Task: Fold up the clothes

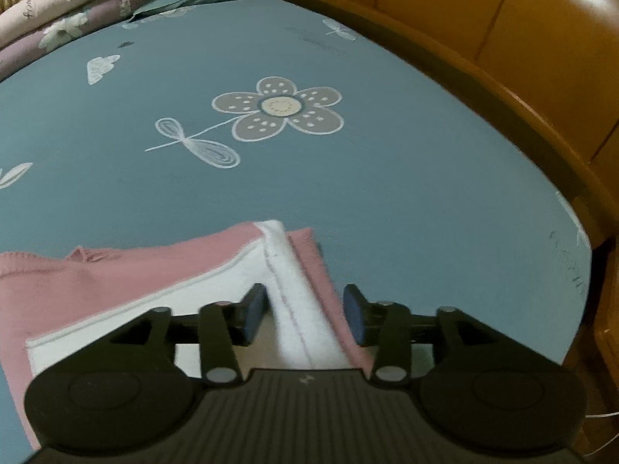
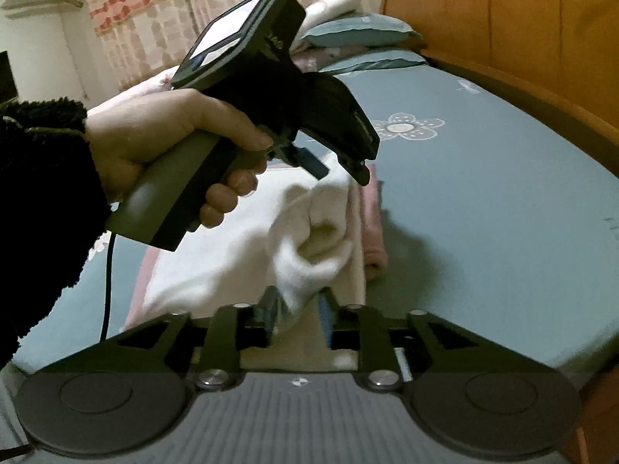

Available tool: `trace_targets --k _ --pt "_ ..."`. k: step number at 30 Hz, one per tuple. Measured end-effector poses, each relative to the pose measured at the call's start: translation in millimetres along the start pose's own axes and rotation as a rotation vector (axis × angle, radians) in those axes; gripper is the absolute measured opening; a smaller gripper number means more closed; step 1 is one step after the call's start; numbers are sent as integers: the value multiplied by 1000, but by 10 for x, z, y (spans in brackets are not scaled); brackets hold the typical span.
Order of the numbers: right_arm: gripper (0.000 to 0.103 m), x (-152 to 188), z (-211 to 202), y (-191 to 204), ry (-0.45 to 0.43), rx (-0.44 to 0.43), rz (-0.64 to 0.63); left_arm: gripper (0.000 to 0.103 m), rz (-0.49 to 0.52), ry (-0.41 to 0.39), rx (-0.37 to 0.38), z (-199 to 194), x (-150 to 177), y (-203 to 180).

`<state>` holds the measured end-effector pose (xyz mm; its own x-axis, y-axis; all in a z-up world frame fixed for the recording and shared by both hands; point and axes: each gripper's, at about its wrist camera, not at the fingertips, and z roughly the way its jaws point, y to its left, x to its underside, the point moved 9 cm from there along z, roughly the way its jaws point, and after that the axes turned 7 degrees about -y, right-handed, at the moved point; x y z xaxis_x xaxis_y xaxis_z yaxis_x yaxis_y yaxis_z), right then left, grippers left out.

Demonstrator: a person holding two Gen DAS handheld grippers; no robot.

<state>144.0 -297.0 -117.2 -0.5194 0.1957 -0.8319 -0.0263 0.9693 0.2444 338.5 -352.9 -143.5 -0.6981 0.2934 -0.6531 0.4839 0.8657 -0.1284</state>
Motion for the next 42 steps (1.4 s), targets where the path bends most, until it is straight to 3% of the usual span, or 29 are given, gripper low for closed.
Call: trace_targets --k 1,3,4,8,10,11,13,16,21,26,29,34,42 --pt "60 -5 -26 -11 -7 2 9 48 -1 -8 13 -33 -20 -15" --pt "75 -49 -100 -27 -35 -2 27 49 -3 -36 57 -151 -73 -48" --pt "76 -78 -140 -33 -49 -8 33 50 6 -58 76 -252 -96 -43" --pt "76 -160 -203 -55 -67 0 29 68 64 -146 112 -701 -160 44" --pt "74 -200 -199 -80 -73 2 31 74 90 -182 90 -917 -99 208" --pt "71 -225 -187 -88 -74 -6 34 76 96 -191 76 -1013 -40 321" --pt "54 -279 -123 -108 -63 -35 44 76 81 -191 46 -1157 96 570" --pt "49 -335 15 -159 -29 -78 60 76 -3 -178 26 -1282 365 930" --pt "50 -205 94 -295 54 -151 197 77 -149 -171 107 -1384 775 1141" --pt "65 19 115 -435 152 -241 421 81 -153 -181 163 -1309 958 1014" --pt "69 137 117 -459 179 -267 494 85 -119 -206 150 -1270 1005 964" --pt "71 225 253 -336 222 -302 502 88 -87 -209 152 -1258 1064 937" --pt "74 6 645 -314 227 -353 506 88 -134 -207 192 -1264 1055 1019"
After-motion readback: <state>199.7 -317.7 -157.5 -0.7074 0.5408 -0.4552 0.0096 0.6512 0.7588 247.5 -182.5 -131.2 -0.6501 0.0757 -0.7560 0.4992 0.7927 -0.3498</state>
